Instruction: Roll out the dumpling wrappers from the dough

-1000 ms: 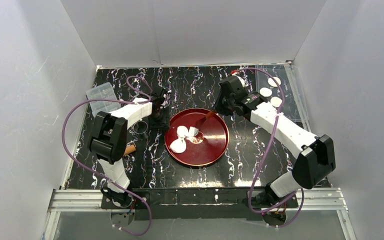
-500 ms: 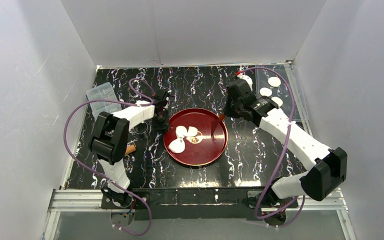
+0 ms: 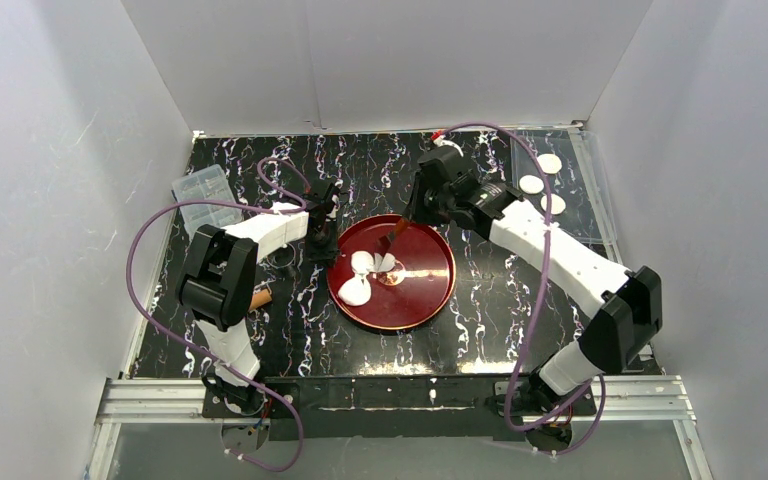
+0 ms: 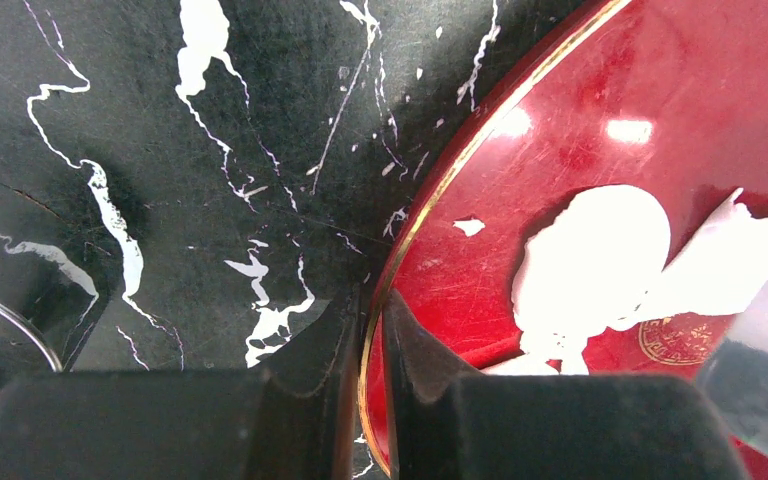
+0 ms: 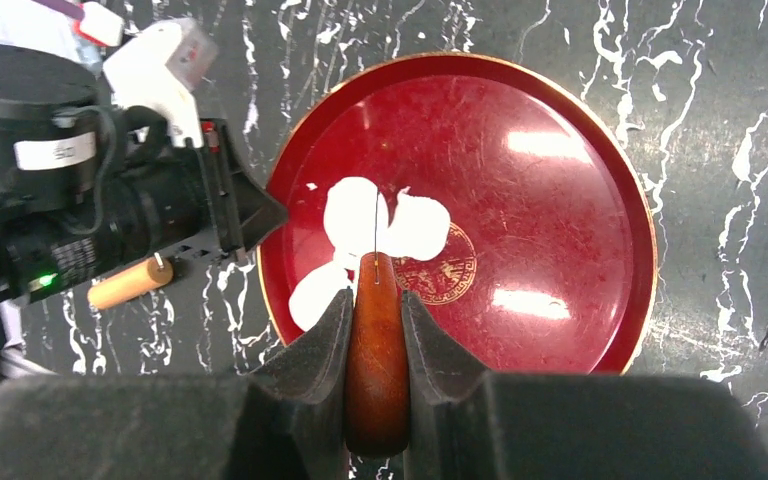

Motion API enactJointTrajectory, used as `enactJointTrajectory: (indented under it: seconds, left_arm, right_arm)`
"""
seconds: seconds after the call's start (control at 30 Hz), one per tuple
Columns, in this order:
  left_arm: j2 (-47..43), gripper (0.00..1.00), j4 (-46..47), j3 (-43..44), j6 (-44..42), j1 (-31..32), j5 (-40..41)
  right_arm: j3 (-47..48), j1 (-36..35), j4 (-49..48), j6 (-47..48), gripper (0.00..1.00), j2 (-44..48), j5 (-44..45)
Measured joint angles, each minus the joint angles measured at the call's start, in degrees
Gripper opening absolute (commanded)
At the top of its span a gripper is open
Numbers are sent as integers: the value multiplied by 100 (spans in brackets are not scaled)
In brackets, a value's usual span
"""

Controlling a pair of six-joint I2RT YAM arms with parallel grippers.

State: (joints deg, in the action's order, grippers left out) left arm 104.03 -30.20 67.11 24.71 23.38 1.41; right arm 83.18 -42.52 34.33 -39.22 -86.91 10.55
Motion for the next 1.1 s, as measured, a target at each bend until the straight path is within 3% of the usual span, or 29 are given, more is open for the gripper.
enactJointTrajectory:
  seconds: [0.83, 1.1]
  left_arm:
    - [-24, 0, 42, -37, 39, 0, -2]
    - [-31, 0, 42, -42, 46, 0, 7]
  right_arm:
    - [-247, -61, -74, -385, 1, -321, 238]
    - [-136, -254, 79, -356, 1, -382, 680]
